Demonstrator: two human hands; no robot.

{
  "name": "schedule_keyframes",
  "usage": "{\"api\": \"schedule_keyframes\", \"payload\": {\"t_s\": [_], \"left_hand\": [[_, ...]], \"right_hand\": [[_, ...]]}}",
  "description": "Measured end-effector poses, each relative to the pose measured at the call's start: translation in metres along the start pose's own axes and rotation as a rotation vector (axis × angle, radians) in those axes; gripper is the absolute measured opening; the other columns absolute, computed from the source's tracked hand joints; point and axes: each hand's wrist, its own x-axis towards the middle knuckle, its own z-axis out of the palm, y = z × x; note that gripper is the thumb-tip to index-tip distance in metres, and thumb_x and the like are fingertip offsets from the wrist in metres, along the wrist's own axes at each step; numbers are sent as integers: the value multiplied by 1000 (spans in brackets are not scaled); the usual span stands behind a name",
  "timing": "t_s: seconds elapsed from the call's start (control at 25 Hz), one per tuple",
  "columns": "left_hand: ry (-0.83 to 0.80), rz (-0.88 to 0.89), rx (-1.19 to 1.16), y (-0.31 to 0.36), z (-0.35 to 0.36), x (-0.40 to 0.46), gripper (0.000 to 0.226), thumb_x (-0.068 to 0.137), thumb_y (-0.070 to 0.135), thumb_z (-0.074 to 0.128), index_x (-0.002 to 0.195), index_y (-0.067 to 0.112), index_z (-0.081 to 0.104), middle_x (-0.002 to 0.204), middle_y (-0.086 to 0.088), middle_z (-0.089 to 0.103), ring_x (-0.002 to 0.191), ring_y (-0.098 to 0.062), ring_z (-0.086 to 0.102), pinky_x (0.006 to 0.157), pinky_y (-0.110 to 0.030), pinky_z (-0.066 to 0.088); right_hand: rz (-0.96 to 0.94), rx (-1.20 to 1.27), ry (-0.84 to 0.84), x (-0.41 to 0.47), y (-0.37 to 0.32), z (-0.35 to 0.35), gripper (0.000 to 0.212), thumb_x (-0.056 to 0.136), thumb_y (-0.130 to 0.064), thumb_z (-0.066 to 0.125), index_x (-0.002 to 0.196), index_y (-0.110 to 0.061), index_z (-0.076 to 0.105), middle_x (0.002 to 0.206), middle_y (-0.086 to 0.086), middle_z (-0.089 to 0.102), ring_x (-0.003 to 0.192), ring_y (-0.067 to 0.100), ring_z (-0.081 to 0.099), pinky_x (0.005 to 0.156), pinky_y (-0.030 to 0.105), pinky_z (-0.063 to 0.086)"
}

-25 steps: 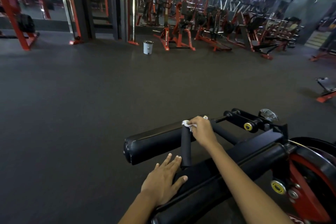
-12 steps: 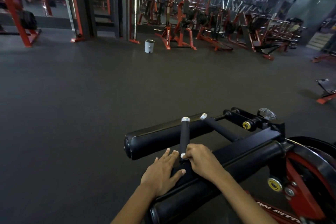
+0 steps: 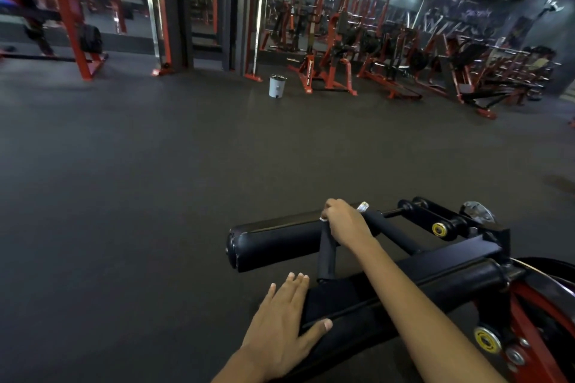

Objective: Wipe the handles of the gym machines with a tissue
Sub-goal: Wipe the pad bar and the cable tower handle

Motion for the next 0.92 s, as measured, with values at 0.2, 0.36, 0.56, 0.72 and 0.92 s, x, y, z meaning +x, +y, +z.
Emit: {"api": "schedule_keyframes", "payload": {"t_s": [0.2, 0.36, 0.56, 0.72, 0.92], "left_hand": [[-11, -60, 45, -2, -2, 2, 95, 79, 80, 17, 149, 16, 19, 155, 1, 23, 144, -12, 13, 119, -32, 3], [12, -61, 36, -4, 0, 3, 81, 87, 71, 30, 148, 17, 24, 153, 1, 29, 143, -13, 19, 119, -33, 7], [40, -58, 33, -4, 3, 3, 81, 87, 70, 32, 147, 17, 25, 152, 0, 31, 142, -14, 21, 119, -34, 9], [28, -58, 36, -4, 2, 2, 90, 80, 77, 23, 147, 18, 25, 152, 1, 31, 142, -13, 21, 119, -32, 8], [44, -62, -4, -4, 2, 3, 80, 86, 70, 34, 147, 19, 26, 151, 2, 33, 142, -14, 22, 119, -33, 10]], "right_hand": [[-41, -48, -89, -7, -1, 10, 22, 82, 1, 55, 95, -7, 70, 103, 6, 53, 98, 27, 56, 79, 37, 51], [-150, 35, -115, -43, -6, 11, 26, 84, -2, 55, 102, -10, 72, 104, 7, 61, 98, 27, 56, 82, 36, 49], [-266, 194, -183, -95, -14, 6, 29, 87, -4, 53, 103, -16, 73, 104, -3, 64, 100, 14, 56, 90, 24, 44], [-168, 204, -105, -50, 1, -7, 25, 85, 0, 55, 98, -12, 74, 103, 4, 66, 101, 21, 59, 88, 26, 44], [31, 78, 28, 10, 21, 10, 25, 89, -1, 51, 101, -8, 72, 103, 9, 61, 103, 28, 57, 84, 34, 47]]}}
